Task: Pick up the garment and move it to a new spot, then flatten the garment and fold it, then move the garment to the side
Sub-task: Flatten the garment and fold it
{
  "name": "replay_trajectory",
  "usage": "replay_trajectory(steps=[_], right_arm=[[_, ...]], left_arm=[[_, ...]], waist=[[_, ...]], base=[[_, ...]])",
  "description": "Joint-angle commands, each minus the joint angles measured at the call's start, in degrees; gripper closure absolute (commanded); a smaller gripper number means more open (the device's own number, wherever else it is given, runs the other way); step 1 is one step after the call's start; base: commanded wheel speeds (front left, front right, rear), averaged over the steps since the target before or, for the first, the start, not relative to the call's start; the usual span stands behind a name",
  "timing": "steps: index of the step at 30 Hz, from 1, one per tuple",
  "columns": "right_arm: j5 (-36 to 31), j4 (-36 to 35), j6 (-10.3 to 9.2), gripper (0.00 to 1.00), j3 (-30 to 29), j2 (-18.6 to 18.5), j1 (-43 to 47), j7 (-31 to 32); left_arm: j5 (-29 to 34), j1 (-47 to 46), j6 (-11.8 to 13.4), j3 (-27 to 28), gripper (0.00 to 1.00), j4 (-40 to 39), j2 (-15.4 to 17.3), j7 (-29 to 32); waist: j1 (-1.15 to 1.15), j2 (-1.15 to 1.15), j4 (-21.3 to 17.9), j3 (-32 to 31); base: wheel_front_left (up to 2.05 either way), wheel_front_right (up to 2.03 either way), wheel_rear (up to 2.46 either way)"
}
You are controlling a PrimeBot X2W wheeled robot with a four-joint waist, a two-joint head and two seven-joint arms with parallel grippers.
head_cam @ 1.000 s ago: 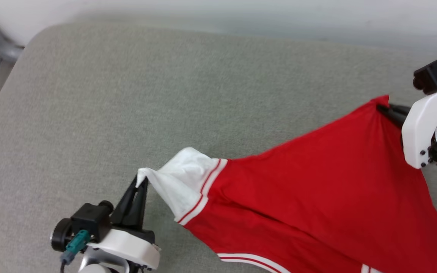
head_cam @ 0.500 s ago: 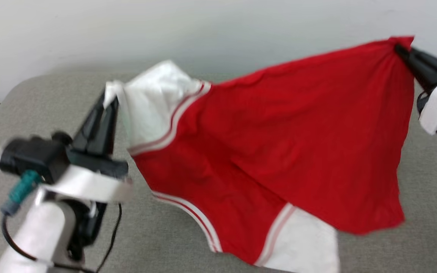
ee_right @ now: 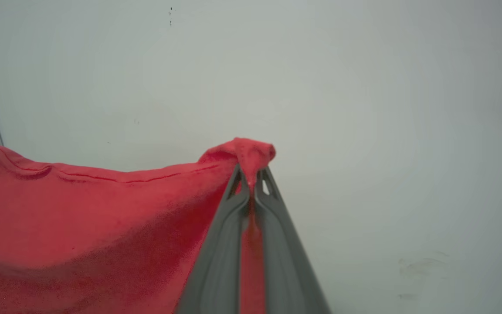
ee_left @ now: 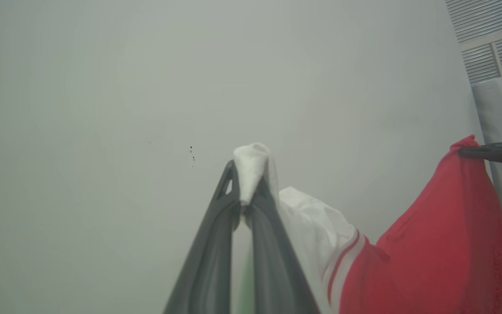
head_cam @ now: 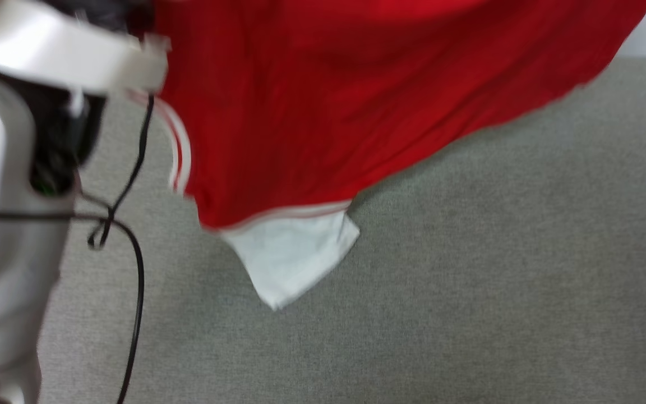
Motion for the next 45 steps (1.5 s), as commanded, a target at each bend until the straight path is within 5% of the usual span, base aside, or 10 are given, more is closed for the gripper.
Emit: replay_trajectory(steps=[1,12,24,35,45], right_arm=[[-0.6,0.1,-0.05,1.0,-0.3,0.5,-1.4,-0.2],[-8.2,6.4,-0.05,1.0,-3.3,2.5,-24.6,0.2],[-10.3,20.3,-0.05,1.0,-0.2,3.4,-42.7,-5.4],[-4.6,28.3,-0.05,1.0,9.3,3.2,-36.7,-12.1],[4.1,25.3,-0.05,1.0,17.8,-0.2,-20.5,-16.7]], left_arm=[[-0.1,-1.6,-0.3,0.2,1.0,0.8,-0.1,0.0],[2.1,-33.1,-4.9,-0.9,1.0,17.5,-2.4,-0.3],[3.4,-51.8,-6.7,-3.0,1.0,32.9,-4.2,-5.9],[1.6,-43.5,-7.5,-5.9,1.0,39.4,-2.4,-11.0],[-1.4,-22.7,-6.7,-6.4,1.0,32.4,0.1,-13.0]], waist=[[0.0,0.0,-0.1,4.0],[0.0,0.0,0.2,18.8],[0.0,0.0,0.5,22.9],[0.0,0.0,0.4,24.0],[0.0,0.0,1.3,19.7]], base=[[0.0,0.0,0.0],[0.0,0.0,0.0],[0.0,0.0,0.0],[0.0,0.0,0.0],[0.0,0.0,0.0]])
